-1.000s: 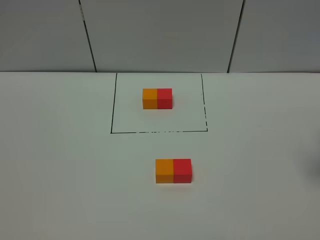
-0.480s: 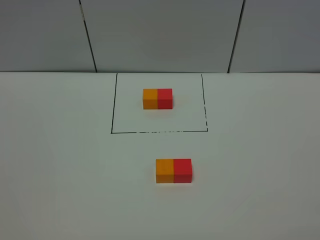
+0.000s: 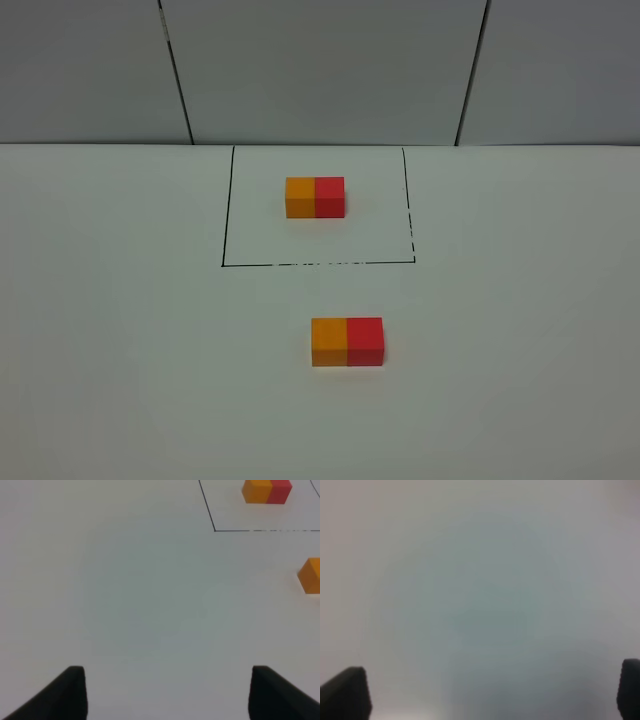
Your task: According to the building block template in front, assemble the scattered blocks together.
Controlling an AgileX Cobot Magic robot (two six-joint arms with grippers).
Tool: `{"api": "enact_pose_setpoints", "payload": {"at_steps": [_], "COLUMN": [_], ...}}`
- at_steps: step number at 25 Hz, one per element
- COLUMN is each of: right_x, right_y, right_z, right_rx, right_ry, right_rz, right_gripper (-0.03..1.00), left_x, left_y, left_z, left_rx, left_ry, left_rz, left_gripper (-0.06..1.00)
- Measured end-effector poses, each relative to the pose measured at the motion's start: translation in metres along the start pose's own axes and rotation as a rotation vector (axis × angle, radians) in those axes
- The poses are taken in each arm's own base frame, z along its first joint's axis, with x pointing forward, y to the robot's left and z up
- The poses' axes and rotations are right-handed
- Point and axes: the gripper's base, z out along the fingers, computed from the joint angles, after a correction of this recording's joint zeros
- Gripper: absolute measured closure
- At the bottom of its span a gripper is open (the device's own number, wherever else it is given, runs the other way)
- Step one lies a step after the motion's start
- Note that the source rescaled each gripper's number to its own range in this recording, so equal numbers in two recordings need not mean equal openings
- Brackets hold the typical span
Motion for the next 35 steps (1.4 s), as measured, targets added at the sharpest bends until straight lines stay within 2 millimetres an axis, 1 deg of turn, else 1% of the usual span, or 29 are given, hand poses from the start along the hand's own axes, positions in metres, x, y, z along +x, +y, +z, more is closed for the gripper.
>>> {"api": "enact_pose_setpoints", "payload": {"at_steps": [4,7,12,15,18,21,24,27,35], "right_x": [0.002,0.006,0.024,0.028,0.031,0.033,0.033,0.033,0.033], "right_y": [0.001,0.001,0.003,0.003,0.003,0.003,0.002,0.002,0.002], "right_z": [-0.006,-0.008,0.000,-0.003,-0.004,-0.003,-0.002,-0.002,-0.002], "right_rx": [-0.002,-0.001,-0.001,0.006,0.014,0.019,0.022,0.023,0.007], "right_ry": [-0.058,-0.079,-0.078,-0.128,-0.167,-0.199,-0.207,-0.206,-0.209], "right_rz": [0.004,0.003,0.004,0.003,0.010,0.022,0.027,0.028,0.019], "right_gripper": [-0.01,0.04,0.20,0.32,0.40,0.46,0.50,0.51,0.51], "left_x": [0.000,0.000,0.000,0.000,0.000,0.000,0.000,0.000,0.000], "left_y": [0.000,0.000,0.000,0.000,0.000,0.000,0.000,0.000,0.000], "left_z": [0.000,0.000,0.000,0.000,0.000,0.000,0.000,0.000,0.000], "left_rx": [0.000,0.000,0.000,0.000,0.000,0.000,0.000,0.000,0.000], "left_ry": [0.000,0.000,0.000,0.000,0.000,0.000,0.000,0.000,0.000], "left_rz": [0.000,0.000,0.000,0.000,0.000,0.000,0.000,0.000,0.000], "left_gripper": [0.41,0.41,0.41,0.41,0.41,0.41,0.41,0.41,0.41]}}
